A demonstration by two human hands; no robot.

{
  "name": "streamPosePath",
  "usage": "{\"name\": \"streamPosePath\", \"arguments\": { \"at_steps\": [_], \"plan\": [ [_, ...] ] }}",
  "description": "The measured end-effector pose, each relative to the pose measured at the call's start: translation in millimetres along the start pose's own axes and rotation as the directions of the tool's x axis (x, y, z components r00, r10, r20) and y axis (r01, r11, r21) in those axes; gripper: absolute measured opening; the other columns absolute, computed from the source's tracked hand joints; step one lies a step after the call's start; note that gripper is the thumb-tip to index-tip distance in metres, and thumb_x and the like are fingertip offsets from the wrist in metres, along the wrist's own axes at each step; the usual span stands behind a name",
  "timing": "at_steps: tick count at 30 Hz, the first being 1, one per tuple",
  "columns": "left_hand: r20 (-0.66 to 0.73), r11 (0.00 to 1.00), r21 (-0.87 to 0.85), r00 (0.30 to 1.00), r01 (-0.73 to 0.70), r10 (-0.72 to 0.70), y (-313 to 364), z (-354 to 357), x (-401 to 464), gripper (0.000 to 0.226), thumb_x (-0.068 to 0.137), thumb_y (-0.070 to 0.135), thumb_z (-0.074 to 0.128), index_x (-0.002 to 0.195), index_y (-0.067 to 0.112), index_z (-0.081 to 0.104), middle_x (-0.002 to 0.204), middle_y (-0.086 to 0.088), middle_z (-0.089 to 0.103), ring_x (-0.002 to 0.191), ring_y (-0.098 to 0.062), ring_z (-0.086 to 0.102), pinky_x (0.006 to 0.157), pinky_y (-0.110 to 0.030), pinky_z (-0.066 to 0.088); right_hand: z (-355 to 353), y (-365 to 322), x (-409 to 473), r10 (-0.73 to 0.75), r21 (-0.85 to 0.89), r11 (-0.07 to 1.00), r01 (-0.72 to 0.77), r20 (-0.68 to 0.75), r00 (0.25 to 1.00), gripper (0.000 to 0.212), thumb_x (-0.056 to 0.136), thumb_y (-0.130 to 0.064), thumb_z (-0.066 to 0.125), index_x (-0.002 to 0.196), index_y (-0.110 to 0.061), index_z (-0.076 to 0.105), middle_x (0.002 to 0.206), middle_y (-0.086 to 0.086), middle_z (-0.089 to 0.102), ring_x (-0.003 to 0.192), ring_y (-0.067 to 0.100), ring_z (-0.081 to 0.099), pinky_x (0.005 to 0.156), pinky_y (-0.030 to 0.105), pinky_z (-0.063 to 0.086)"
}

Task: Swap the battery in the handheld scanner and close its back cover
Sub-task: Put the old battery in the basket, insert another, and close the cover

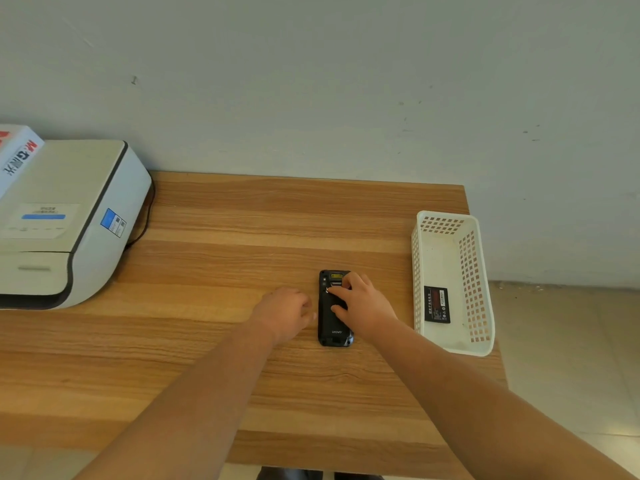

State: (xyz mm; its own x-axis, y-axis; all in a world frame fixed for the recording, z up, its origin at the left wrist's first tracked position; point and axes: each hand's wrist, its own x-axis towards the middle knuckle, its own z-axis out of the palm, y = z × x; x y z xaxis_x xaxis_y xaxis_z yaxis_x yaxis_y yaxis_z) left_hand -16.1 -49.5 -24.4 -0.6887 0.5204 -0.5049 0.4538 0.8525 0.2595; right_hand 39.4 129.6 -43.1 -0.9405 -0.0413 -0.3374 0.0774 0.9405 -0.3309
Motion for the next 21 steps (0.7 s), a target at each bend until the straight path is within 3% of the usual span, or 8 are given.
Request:
{"name": "streamPosePath", "arguments": {
  "at_steps": [2, 4, 7, 9, 11, 15, 21],
  "plan": [
    [0.007, 0.999, -0.021, 0.999, 0.037, -0.037, 2, 0, 2, 0.042, 0.095, 0.046, 0.050, 0.126, 0.019, 0.059, 0.121, 0.001, 0.062, 0.112, -0.018, 0.053, 0.097, -0.038, 0.045, 0, 1, 0, 0.036, 0.101, 0.994, -0.033, -0.035, 0.999, 0.047, 0.094, -0.039, 0.056, 0.139, -0.028, 0.046, 0.133, -0.003, 0.041, 0.124, 0.017, 0.038, 0.101, 0.035, 0.044],
    [0.021, 0.982, -0.143, 0.992, 0.122, -0.120, 4, 0, 8, 0.045, 0.093, 0.044, 0.054, 0.130, 0.019, 0.057, 0.126, 0.000, 0.062, 0.115, -0.018, 0.056, 0.098, -0.038, 0.047, -4, 3, 4, 0.208, 0.351, 0.921, -0.170, -0.075, 0.975, 0.045, 0.091, -0.035, 0.062, 0.133, -0.024, 0.051, 0.127, -0.003, 0.048, 0.117, 0.014, 0.046, 0.095, 0.030, 0.046],
    [0.077, 0.887, -0.364, 0.958, 0.284, -0.275, 13, -6, 21, 0.053, 0.090, 0.041, 0.061, 0.137, 0.020, 0.048, 0.134, -0.003, 0.057, 0.121, -0.020, 0.054, 0.102, -0.040, 0.046, -16, 10, 18, 0.471, 0.636, 0.627, -0.450, 0.151, 0.869, 0.041, 0.086, -0.034, 0.070, 0.121, -0.019, 0.055, 0.111, -0.002, 0.059, 0.094, 0.014, 0.058, 0.074, 0.026, 0.048],
    [0.114, 0.831, -0.434, 0.936, 0.348, -0.332, 19, -11, 33, 0.057, 0.089, 0.040, 0.064, 0.138, 0.018, 0.046, 0.135, -0.004, 0.056, 0.122, -0.022, 0.053, 0.102, -0.039, 0.045, -19, 14, 26, 0.491, 0.625, 0.547, -0.558, 0.300, 0.818, 0.040, 0.083, -0.034, 0.074, 0.113, -0.019, 0.054, 0.101, 0.000, 0.064, 0.086, 0.015, 0.063, 0.070, 0.028, 0.051],
    [0.142, 0.794, -0.482, 0.927, 0.371, -0.347, 27, -15, 40, 0.050, 0.089, 0.037, 0.066, 0.132, 0.016, 0.051, 0.126, -0.004, 0.060, 0.115, -0.022, 0.057, 0.096, -0.036, 0.047, -19, 16, 32, 0.499, 0.596, 0.536, -0.598, 0.348, 0.794, 0.038, 0.080, -0.031, 0.078, 0.105, -0.021, 0.052, 0.097, 0.002, 0.066, 0.084, 0.017, 0.066, 0.073, 0.031, 0.056],
    [0.141, 0.745, -0.552, 0.922, 0.375, -0.360, 37, -11, 48, 0.028, 0.089, 0.029, 0.068, 0.112, 0.016, 0.059, 0.091, 0.002, 0.059, 0.090, -0.018, 0.058, 0.087, -0.036, 0.050, -16, 15, 34, 0.515, 0.629, 0.491, -0.603, 0.348, 0.783, 0.041, 0.077, -0.020, 0.081, 0.104, -0.021, 0.051, 0.098, 0.003, 0.064, 0.084, 0.019, 0.068, 0.080, 0.036, 0.060],
    [0.107, 0.724, -0.566, 0.906, 0.393, -0.409, 36, -3, 49, 0.029, 0.088, 0.025, 0.069, 0.114, 0.014, 0.059, 0.097, 0.001, 0.059, 0.087, -0.017, 0.054, 0.075, -0.031, 0.041, -6, 13, 32, 0.542, 0.661, 0.480, -0.577, 0.294, 0.788, 0.043, 0.079, -0.018, 0.079, 0.114, -0.019, 0.054, 0.098, 0.001, 0.062, 0.088, 0.020, 0.066, 0.081, 0.040, 0.059]
  ]
}}
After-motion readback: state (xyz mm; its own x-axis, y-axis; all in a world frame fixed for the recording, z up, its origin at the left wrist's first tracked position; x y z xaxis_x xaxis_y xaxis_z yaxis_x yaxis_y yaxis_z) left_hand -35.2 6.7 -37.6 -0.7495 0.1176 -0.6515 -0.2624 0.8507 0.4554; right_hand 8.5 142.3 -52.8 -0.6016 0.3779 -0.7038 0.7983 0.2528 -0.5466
